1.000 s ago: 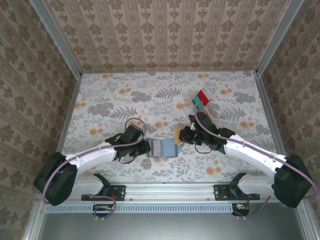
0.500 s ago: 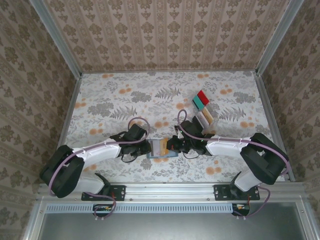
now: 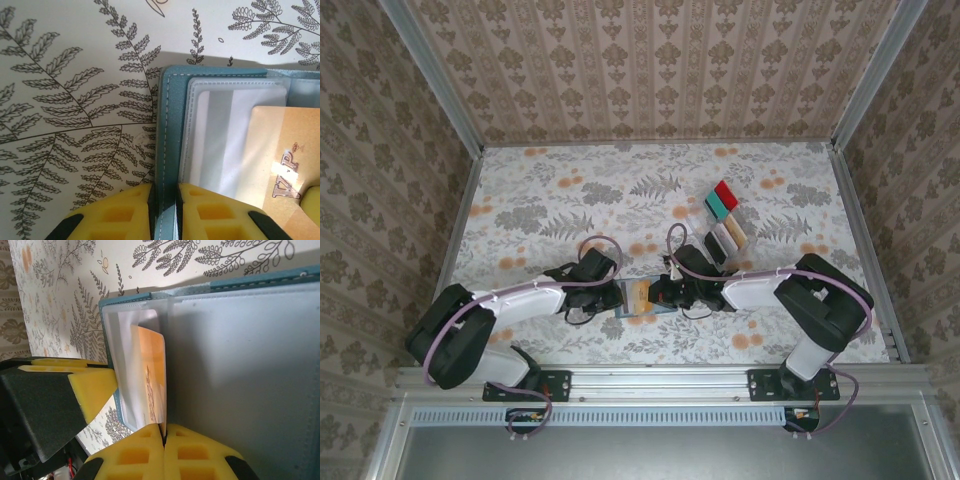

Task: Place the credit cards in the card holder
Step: Insert the credit card into the card slot.

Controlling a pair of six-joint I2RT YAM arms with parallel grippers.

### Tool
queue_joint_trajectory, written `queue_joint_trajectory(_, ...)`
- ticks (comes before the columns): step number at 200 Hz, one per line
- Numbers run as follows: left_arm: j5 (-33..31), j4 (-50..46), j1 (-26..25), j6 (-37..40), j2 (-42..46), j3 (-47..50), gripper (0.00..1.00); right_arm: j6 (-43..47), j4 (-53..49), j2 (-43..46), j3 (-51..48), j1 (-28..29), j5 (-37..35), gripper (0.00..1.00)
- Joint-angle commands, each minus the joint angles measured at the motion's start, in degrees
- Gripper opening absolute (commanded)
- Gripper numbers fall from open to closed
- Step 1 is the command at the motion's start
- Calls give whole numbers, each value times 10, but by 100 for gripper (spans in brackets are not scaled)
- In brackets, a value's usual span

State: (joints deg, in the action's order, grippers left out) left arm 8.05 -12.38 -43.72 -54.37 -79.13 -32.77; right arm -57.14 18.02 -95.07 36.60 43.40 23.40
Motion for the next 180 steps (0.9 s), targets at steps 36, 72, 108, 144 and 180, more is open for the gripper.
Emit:
queue_joint_trajectory(36, -6, -5, -10, 5, -16, -3, 20, 53, -130, 38, 7, 2, -51, 4)
queue_joint_trajectory(72, 0, -2, -11, 8, -19, -9, 22, 4, -47, -31, 8, 9, -11, 4)
queue_joint_trajectory(108, -1, -3, -13, 6, -20, -9, 22, -8, -45, -35, 16, 18, -39, 6)
queue_joint_trajectory(144, -3, -6, -14, 7, -21, -9, 22, -10, -61, -32, 22, 18, -64, 5)
queue_joint_trajectory(180, -3, -4, -16, 4, -20, -9, 22, -17, -69, -22, 18, 17, -93, 3)
